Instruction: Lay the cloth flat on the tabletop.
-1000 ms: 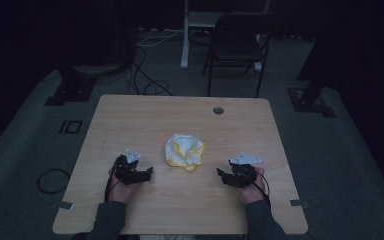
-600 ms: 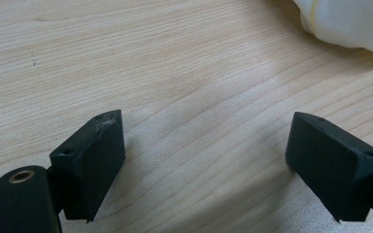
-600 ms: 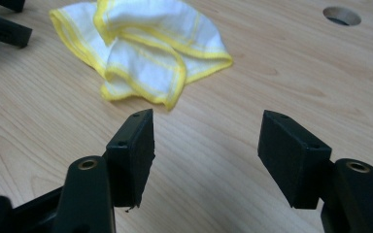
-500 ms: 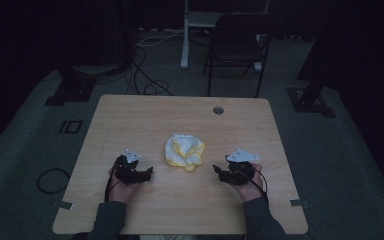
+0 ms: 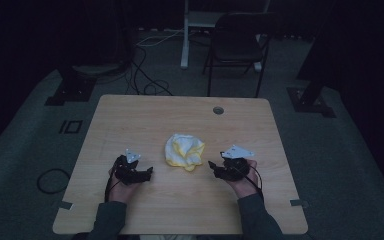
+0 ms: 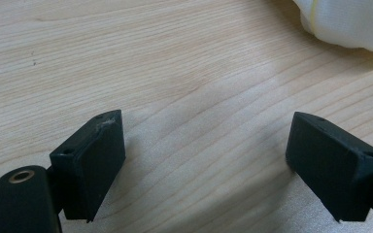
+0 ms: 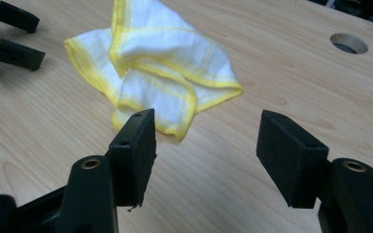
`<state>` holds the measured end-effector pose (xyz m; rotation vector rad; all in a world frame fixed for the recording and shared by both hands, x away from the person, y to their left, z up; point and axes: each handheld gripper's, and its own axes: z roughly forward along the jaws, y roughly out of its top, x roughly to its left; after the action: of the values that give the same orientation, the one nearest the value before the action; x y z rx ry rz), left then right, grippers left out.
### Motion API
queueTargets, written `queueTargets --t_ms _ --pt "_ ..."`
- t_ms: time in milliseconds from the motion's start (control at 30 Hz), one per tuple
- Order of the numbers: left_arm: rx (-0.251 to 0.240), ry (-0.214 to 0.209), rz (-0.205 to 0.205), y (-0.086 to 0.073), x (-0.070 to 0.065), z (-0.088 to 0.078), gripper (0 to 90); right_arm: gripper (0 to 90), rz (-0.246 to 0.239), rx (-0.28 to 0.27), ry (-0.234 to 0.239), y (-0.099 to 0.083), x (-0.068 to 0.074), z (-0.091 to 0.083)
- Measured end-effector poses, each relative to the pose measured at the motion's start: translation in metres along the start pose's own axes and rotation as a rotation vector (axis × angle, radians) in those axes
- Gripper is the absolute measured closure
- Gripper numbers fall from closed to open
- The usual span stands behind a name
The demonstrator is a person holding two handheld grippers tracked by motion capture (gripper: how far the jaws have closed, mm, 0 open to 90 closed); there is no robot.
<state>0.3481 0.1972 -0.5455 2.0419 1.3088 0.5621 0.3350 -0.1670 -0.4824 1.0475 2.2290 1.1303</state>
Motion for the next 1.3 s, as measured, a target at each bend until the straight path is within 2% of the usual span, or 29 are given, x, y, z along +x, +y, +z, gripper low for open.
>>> queueTargets --t_ms 433,767,900,1300 --pt "-0.004 0.000 0.001 -0.001 -0.001 -0.001 16.5 44.9 -0.010 -0.010 0.027 0.011 0.008 0.013" --pt "-0.008 -0.022 0.024 -0.001 -0.003 -0.003 24.0 46.5 -0.030 -0.010 0.048 0.019 0.017 0.024" --pt "-0.006 -0.033 0.030 -0.001 -0.003 -0.005 32.1 46.7 -0.037 -0.002 0.052 0.024 0.022 0.031" --pt "-0.006 -0.045 0.043 -0.001 -0.004 -0.007 40.9 50.2 -0.075 0.021 0.063 0.030 0.034 0.050"
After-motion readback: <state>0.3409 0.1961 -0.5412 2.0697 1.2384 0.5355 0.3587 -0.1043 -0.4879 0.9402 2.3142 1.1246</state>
